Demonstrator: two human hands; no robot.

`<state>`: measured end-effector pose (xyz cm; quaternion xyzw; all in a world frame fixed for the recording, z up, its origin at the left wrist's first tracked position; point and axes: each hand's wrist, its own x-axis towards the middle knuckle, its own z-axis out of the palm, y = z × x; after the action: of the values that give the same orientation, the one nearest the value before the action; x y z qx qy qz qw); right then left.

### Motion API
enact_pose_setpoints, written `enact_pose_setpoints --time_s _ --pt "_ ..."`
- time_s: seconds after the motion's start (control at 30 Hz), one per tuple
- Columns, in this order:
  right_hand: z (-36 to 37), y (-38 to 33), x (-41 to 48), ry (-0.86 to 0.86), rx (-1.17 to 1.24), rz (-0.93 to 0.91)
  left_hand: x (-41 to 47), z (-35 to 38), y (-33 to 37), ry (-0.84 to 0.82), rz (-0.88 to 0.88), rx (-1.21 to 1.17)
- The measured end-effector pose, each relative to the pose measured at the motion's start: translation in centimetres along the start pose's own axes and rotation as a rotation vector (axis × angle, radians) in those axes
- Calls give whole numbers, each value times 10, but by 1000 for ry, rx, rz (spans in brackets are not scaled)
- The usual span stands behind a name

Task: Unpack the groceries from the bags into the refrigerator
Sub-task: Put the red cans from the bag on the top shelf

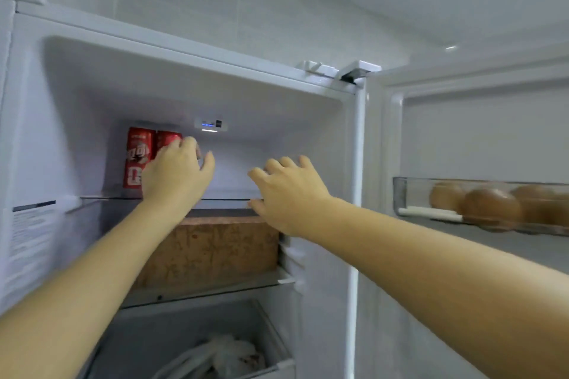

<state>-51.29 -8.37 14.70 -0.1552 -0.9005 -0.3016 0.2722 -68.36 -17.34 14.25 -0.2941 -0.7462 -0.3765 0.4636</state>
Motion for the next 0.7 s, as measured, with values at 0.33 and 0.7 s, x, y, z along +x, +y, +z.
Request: enact_pose_setpoints --time_s 0.33,0.7 --pt "-90 98 -235 132 -296 -10 -160 -71 172 -54 262 -299" --pt "-180 192 -473 -91 -533 316 -276 -155 387 -204 482 -639"
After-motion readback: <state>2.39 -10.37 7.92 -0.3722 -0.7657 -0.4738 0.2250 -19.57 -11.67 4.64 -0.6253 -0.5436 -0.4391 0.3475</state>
